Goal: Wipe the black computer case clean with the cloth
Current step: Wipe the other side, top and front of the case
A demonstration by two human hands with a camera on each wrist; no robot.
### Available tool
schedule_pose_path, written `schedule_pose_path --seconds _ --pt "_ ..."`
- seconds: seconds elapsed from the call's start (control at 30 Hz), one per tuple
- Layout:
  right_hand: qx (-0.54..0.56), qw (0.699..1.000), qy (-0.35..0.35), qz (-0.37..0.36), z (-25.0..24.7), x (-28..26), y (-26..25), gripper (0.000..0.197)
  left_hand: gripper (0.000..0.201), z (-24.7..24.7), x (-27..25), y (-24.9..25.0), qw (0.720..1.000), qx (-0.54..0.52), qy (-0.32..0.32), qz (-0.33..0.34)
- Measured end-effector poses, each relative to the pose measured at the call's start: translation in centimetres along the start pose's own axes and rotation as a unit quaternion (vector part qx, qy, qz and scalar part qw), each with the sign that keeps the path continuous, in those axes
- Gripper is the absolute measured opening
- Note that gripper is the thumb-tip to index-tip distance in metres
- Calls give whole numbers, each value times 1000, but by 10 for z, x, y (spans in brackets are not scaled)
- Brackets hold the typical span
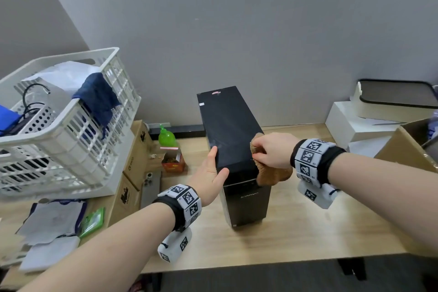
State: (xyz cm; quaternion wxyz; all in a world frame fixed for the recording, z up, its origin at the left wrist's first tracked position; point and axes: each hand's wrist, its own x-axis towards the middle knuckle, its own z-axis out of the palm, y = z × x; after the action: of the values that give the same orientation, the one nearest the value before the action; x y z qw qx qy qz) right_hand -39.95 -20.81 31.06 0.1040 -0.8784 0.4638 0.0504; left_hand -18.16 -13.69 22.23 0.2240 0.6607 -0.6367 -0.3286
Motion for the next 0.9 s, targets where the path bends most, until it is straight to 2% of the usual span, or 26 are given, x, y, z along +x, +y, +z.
schedule_pose_path --seconds 0.13,0.37,0.57,0.77,0.83,0.9 --pt "-5 1000 6 -24 1 3 -12 15 75 -1 1 1 1000 11 -6 4" --pt "-27 1000 0 -12 2 6 9 20 75 -1 2 -3 1000 2 -6 1" --pt "-28 999 6 -34 3 21 -15 20 76 -1 2 2 1000 6 -7 -10" --pt "-26 1000 -5 -17 -5 11 11 18 76 -3 0 3 1000 21 -7 -20" --pt "-2 1000 -14 4 -4 9 32 16 76 -4 -1 4 999 30 -12 -31" --pt "105 993 16 48 3 6 55 15 76 -5 -1 5 998 42 -13 -36"
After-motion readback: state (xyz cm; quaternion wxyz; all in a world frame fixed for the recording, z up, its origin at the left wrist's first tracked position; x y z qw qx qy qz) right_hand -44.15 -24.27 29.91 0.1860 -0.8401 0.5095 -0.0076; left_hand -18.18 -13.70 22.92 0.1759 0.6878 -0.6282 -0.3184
